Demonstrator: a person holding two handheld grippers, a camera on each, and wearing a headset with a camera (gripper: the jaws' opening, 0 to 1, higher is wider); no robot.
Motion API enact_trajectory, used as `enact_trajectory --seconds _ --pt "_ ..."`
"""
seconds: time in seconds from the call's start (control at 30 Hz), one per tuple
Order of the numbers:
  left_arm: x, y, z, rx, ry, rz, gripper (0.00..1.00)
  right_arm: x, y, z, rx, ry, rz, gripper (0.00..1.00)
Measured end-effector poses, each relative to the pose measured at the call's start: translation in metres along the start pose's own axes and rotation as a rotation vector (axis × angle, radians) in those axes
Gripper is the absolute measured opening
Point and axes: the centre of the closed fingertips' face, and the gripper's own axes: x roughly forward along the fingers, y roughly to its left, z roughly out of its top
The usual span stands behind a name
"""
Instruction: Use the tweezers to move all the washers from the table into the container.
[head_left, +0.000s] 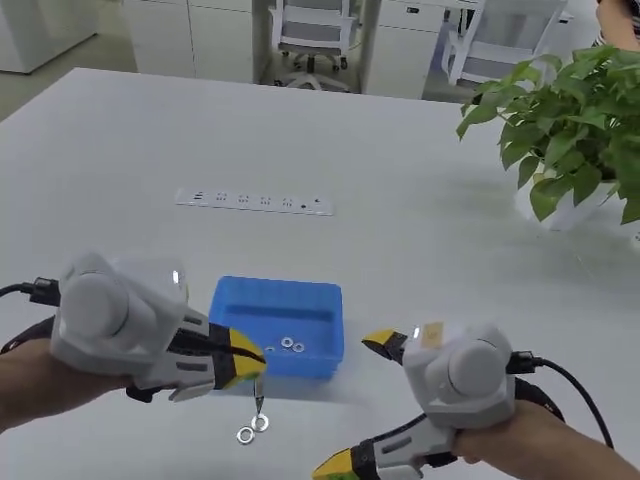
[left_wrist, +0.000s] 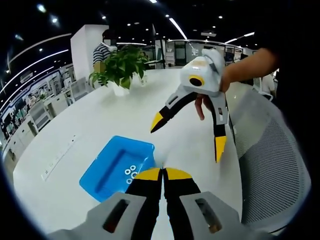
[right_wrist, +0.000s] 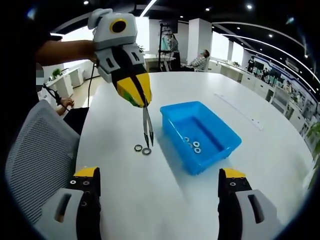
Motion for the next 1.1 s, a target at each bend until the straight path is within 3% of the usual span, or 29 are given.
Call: enact_trajectory --seconds 0.2,0.43,0.57,0.83,1.1 --pt "0.004 -0.001 -0.005 -0.001 0.006 -0.006 0.05 0.001 0.003 -0.001 -0.001 0.003 0.008 0.98" --pt "0.005 -0.001 -0.003 -0.013 -0.005 -0.008 0.05 0.005 0.008 0.001 -0.014 0.005 0.027 0.96" --pt "0.005 -0.002 -0.003 -0.015 -0.009 -0.021 0.05 0.008 0.017 0.012 -0.075 -0.028 0.074 0.79" --pt "0.006 -0.004 -0.002 0.036 0.024 -0.074 0.05 0.026 0.030 0.019 -0.165 -0.022 0.172 0.55" --pt "0.006 -0.005 -0.003 0.052 0.038 -0.096 0.05 0.045 0.030 0.029 -0.234 -0.010 0.203 0.34"
